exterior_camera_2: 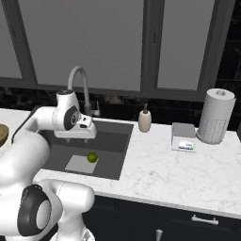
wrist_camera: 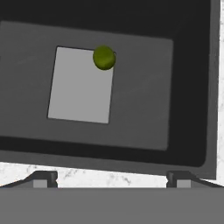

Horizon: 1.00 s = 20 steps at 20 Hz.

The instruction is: Pick the lime from the sink and place it in the bowl. Then pick the bowl and place it in the microwave. Then close the microwave door and press the start button.

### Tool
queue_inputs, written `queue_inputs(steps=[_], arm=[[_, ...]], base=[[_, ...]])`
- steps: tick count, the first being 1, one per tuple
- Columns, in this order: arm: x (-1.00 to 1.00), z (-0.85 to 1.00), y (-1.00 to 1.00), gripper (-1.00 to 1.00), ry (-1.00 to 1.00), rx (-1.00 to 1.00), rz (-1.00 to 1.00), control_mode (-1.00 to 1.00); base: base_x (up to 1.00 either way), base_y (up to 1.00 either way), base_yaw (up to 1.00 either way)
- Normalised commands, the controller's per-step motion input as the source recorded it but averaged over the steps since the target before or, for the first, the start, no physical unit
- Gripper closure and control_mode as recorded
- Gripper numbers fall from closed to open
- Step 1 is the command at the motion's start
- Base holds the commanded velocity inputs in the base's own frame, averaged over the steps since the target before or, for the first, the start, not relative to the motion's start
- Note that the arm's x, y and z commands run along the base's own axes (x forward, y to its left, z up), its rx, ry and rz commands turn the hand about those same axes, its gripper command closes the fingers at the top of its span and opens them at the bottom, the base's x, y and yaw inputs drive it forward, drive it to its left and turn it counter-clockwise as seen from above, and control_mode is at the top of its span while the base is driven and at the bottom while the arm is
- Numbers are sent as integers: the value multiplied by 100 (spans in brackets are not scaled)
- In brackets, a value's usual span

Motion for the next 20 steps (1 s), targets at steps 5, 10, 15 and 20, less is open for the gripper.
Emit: queue_inputs(steps=[5, 10, 15, 20], arm=[[8, -78, -26, -100, 1, 6, 0, -100], [32, -75, -13, -100, 7, 5, 0, -100], [55, -56, 2, -100, 7, 1, 0, -100], [75, -27, 23, -100, 17, 0, 0, -100]], base=[[0, 0, 0], [0, 0, 0], [0, 0, 0], [0, 0, 0]])
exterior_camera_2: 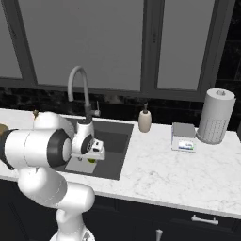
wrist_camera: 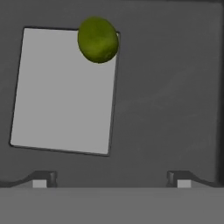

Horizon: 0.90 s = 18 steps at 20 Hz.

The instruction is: Pick the lime from the sink and place it in the bowl. Then pick the bowl and place it in the microwave. Then close the microwave door and press the start button.

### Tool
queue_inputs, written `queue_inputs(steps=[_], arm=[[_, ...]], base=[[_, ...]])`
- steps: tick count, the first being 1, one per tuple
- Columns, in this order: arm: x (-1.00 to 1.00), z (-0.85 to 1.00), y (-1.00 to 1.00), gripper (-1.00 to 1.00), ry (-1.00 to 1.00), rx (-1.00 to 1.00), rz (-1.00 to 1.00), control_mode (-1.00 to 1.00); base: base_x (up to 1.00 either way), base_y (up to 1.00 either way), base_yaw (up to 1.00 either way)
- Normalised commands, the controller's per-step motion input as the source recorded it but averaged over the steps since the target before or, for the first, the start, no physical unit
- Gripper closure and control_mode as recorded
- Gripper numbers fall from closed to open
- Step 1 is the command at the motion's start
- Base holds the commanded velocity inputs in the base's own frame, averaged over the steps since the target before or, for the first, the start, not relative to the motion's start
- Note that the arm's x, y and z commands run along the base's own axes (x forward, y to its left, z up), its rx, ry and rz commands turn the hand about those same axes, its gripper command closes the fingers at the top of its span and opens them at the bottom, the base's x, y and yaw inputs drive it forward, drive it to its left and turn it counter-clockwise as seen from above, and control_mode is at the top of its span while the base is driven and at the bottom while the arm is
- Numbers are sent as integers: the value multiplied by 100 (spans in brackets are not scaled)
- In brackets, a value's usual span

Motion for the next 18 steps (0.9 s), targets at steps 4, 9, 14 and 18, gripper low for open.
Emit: queue_inputs(steps=[4, 9, 14, 18], arm=[[55, -21, 5, -100, 6, 0, 0, -100], [42, -29, 0, -100, 0, 0, 0, -100], [42, -51, 13, -100, 0, 0, 0, -100], [33, -43, 9, -100, 0, 0, 0, -100]], base=[[0, 0, 0], [0, 0, 0], [0, 0, 0], [0, 0, 0]])
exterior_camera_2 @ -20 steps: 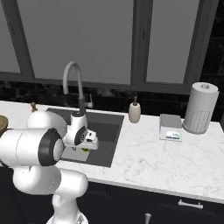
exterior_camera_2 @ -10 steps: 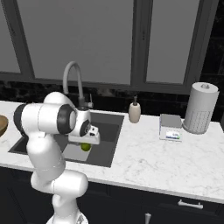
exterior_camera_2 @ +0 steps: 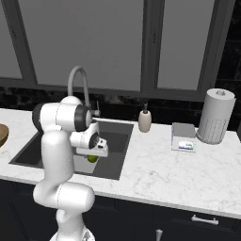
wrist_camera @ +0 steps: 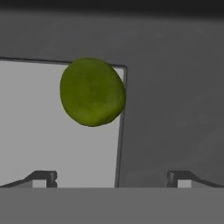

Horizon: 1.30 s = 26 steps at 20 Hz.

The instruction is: Pick the lime from the sink and place it in the bowl. Then pick the bowl and place it in the microwave. Then close the microwave door and press the start button.

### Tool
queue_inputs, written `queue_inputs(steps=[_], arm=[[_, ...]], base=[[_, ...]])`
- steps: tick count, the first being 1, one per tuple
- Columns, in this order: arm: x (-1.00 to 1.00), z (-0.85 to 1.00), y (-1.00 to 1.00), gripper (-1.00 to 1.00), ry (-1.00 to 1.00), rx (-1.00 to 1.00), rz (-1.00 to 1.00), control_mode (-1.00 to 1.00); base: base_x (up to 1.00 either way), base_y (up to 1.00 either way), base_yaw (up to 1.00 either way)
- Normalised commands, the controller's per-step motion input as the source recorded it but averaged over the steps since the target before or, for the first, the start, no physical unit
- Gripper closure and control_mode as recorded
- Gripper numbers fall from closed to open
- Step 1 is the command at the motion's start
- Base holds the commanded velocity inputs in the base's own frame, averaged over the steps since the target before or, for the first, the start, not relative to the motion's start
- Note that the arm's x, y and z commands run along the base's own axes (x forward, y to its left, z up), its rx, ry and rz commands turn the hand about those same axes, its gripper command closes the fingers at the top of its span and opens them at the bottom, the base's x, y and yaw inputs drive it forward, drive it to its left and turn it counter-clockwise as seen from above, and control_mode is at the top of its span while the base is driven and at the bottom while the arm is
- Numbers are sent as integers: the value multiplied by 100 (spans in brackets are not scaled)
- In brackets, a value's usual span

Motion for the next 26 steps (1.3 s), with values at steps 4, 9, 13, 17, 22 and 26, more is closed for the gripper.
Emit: queue_inputs(steps=[4, 9, 13, 17, 22, 26], arm=[[28, -33, 2, -100, 0, 0, 0, -100], [23, -38, 1, -100, 0, 0, 0, -100], [36, -24, 13, -100, 0, 0, 0, -100], [39, -6, 17, -100, 0, 0, 0, -100], [8, -14, 3, -100, 0, 0, 0, -100], [-12, -37, 0, -100, 0, 0, 0, -100]], base=[[0, 0, 0], [0, 0, 0], [0, 0, 0], [0, 0, 0], [0, 0, 0], [0, 0, 0]])
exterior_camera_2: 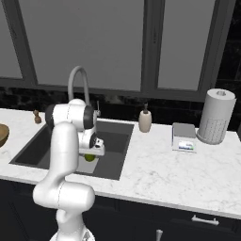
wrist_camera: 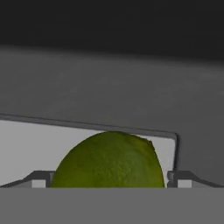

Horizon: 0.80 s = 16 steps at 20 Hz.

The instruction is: Pick the lime from the sink and place it in the bowl. Then pick the bowl and place it in the microwave. Then close the microwave door and press the start button.

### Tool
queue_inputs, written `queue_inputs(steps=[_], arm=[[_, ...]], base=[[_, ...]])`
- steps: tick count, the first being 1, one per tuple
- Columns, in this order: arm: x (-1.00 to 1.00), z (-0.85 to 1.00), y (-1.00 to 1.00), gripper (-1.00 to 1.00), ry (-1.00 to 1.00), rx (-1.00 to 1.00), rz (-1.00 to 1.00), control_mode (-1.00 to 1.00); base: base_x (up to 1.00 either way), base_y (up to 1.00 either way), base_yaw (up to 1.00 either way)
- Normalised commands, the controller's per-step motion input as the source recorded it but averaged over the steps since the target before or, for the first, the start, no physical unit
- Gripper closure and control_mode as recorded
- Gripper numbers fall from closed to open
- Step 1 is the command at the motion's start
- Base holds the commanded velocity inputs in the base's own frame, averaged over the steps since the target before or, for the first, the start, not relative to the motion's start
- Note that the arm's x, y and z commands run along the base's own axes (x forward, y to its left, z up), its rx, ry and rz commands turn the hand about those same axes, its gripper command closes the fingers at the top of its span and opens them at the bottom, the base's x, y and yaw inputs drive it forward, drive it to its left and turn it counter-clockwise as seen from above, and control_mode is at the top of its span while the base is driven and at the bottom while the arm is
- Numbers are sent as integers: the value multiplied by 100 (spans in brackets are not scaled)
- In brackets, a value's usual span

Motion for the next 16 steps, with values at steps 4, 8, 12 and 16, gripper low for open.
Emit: queue_inputs(steps=[4, 8, 12, 16], arm=[[-15, -41, 2, 100, 0, 0, 0, -100], [-24, -30, 4, 100, -1, 0, 0, -100], [-64, 3, -13, 100, -10, 1, -2, -100], [-100, 74, -67, 100, -28, 0, -1, -100]], base=[[0, 0, 0], [0, 0, 0], [0, 0, 0], [0, 0, 0]])
